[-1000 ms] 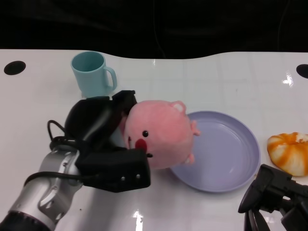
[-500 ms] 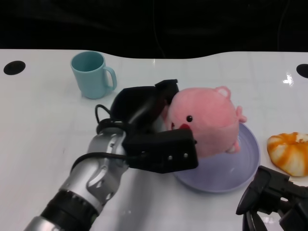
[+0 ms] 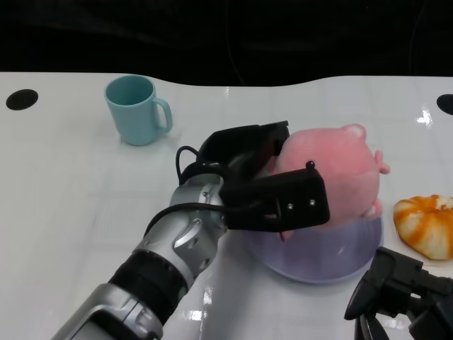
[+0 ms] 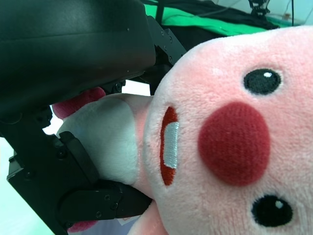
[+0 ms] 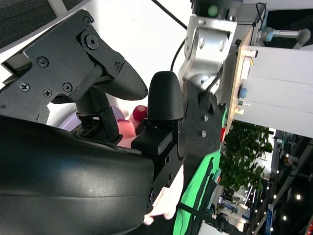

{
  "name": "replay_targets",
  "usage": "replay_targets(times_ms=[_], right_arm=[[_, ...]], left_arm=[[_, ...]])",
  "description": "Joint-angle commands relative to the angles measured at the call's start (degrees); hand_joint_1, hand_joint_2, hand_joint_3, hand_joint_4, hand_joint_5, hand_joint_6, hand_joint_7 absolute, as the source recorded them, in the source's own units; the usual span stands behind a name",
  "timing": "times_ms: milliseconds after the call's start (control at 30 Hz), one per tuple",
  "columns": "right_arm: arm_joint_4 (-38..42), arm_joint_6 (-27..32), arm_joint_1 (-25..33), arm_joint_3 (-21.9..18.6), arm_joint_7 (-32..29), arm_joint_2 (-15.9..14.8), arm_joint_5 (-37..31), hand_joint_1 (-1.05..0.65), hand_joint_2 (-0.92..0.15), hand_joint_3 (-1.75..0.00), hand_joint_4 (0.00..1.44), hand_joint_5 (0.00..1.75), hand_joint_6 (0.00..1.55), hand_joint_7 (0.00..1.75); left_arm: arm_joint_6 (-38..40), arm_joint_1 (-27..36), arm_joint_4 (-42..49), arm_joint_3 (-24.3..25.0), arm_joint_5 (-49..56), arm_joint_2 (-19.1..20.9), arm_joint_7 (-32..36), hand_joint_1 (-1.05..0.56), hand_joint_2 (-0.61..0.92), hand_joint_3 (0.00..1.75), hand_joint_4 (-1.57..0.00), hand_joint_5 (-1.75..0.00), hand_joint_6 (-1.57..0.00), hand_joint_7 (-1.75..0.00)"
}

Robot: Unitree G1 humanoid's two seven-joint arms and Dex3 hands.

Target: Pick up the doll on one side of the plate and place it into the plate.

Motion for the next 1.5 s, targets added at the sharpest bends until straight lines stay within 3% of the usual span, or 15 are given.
replay_targets(times_ms=[33,100,133,167,267,333,367,433,467,567,667,900,1233,1500], right_arm=[[-0.64,-0.45,0.43,0.17,-0.51,-0.13,-0.46,-0.21,-0.44,-1.41,0.7,1.75,0.6,1.56],[-0.97,-0.08,0.65,0.29,-0.6,-0.02,-0.45,-0.21,-0.44,-1.4,0.7,1.75,0.6,1.56],[-1.07,-0.01,0.71,0.35,-0.59,-0.01,-0.35,-0.22,-0.44,-1.39,0.69,1.75,0.59,1.56],[-1.18,-0.02,0.78,0.41,-0.63,-0.02,-0.43,-0.23,-0.44,-1.38,0.69,1.75,0.59,1.56],[-1.21,-0.4,0.81,0.48,-0.66,-0.15,-0.6,-0.24,-0.45,-1.37,0.69,1.75,0.59,1.56],[-1.12,-0.57,0.78,0.44,-0.66,-0.2,-0.48,-0.24,-0.45,-1.37,0.7,1.75,0.6,1.56],[-1.06,-0.62,0.78,0.37,-0.63,-0.21,-0.35,-0.23,-0.45,-1.37,0.7,1.75,0.6,1.56],[-0.85,-0.8,0.76,0.26,-0.53,-0.25,-0.13,-0.23,-0.45,-1.37,0.7,1.75,0.6,1.56],[-0.77,-0.9,0.76,0.23,-0.51,-0.25,-0.08,-0.23,-0.45,-1.37,0.7,1.75,0.6,1.56],[-0.66,-1.11,0.72,0.08,-0.45,-0.36,-0.07,-0.23,-0.45,-1.38,0.7,1.75,0.6,1.55],[-0.75,-0.72,0.6,-0.07,-0.42,-0.4,0.21,-0.23,-0.45,-1.38,0.7,1.75,0.61,1.55],[-0.61,-0.64,0.46,-0.35,-0.52,-0.45,0.0,-0.22,-0.44,-1.39,0.7,1.75,0.61,1.55],[-0.2,-1.2,0.27,-0.79,-0.11,-0.55,0.54,-0.2,-0.42,-1.43,0.7,1.75,0.61,1.55],[-0.45,-0.15,0.23,-0.84,-0.17,-0.5,0.64,-0.2,-0.43,-1.43,0.7,1.75,0.61,1.54]], left_arm=[[-0.36,-2.75,3.38,-0.28,-0.49,-0.76,0.48,-0.23,0.58,0.95,-0.91,-1.75,-0.66,-1.75],[-0.36,-3.5,5.1,-0.41,-0.73,-1.2,0.08,-0.22,0.57,0.92,-0.89,-1.75,-0.66,-1.75],[-0.27,-3.83,5.73,-0.42,-0.86,-1.39,-0.23,-0.23,0.59,0.77,-0.86,-1.75,-0.67,-1.61],[-0.24,-4.1,6.26,-0.33,-1.16,-1.6,-0.67,-0.25,0.62,0.64,-0.84,-1.75,-0.7,-1.42],[-0.3,-4.68,7.34,-0.2,-2.18,-2.07,-2.0,-0.28,0.79,0.24,-0.75,-1.72,-0.94,-0.55],[-0.34,-4.6,7.18,-0.47,-2.64,-2.02,-2.59,-0.29,0.87,0.15,-0.73,-1.68,-0.92,-0.27],[-0.14,-4.3,6.58,-0.66,-2.79,-1.84,-3.32,-0.32,0.89,0.14,-0.67,-1.61,-0.86,-0.19],[0.49,-3.99,5.65,-1.17,-2.65,-1.46,-5.06,-0.41,0.91,0.15,-0.53,-1.3,-0.71,-0.07],[0.86,-3.96,5.24,-1.58,-2.39,-1.21,-6.18,-0.48,0.92,0.21,-0.43,-0.96,-0.58,-0.03],[1.26,-3.69,3.45,-3.25,-1.25,-0.06,-8.81,-0.64,0.92,0.33,-0.34,-0.34,-0.35,0.0],[1.36,-3.21,1.36,-4.74,-0.36,1.01,-10.04,-0.8,0.92,0.41,-0.18,-0.14,-0.19,0.0],[2.41,-2.74,-2.82,-6.8,1.17,3.26,-13.21,-0.98,0.92,0.53,-0.01,-0.06,-0.05,0.0],[1.32,2.02,-15.85,-6.69,1.0,8.84,-14.86,-1.05,0.92,0.52,0.0,0.0,-0.03,-0.01],[-0.62,8.56,-28.76,-3.09,-1.43,13.69,-15.93,-1.03,0.92,0.53,-0.05,-0.03,-0.05,-0.02]])
